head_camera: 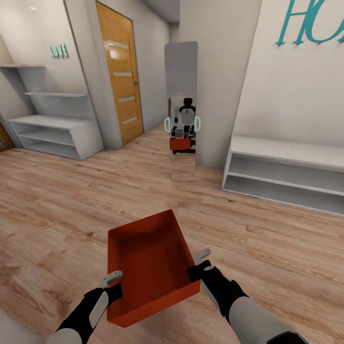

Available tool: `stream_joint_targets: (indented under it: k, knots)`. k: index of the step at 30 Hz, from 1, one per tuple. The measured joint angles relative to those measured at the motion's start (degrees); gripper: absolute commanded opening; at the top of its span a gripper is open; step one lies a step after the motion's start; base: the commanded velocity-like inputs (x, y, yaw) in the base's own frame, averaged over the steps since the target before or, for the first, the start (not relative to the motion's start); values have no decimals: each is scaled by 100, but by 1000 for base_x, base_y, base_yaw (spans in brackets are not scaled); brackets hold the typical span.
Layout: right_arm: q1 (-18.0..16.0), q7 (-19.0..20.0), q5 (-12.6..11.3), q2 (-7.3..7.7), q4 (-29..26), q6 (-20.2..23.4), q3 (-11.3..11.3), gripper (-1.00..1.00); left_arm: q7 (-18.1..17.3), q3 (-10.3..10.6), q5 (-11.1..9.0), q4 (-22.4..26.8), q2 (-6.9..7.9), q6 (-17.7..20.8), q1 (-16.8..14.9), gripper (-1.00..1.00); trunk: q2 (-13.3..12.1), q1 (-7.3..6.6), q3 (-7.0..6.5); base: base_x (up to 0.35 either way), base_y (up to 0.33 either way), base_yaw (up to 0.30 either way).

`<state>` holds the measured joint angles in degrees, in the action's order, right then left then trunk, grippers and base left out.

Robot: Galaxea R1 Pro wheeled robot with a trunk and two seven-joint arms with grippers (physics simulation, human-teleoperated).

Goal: Move the two storage containers from the living room to the garage. In the garage, place one container on the floor and stack the other container on top of it (either order is fine).

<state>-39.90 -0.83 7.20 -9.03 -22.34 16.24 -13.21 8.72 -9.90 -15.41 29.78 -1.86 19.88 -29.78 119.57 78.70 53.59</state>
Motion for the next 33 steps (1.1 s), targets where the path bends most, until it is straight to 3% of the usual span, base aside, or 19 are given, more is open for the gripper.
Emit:
stream_joint_targets:
  k: [11,16,26,33]
  knots:
    - [-1,16,-2,13,3,-1,2,-100,18,-10,7,1,-16,-1,1,-100,0,0,0,341,0,26]
    - [-1,92,5,72,3,-2,17,-100,115,4,-5,2,-77,-8,0,-100,0,0,0,341,0,251]
    - [0,-11,0,-11,6,-1,4,-100,-2,22,-19,2,15,7,0,-100,0,0,0,341,0,289]
    - [0,1,-2,1,4,0,0,-100,1,-2,3,-1,-1,3,0,-100,0,0,0,341,7,153]
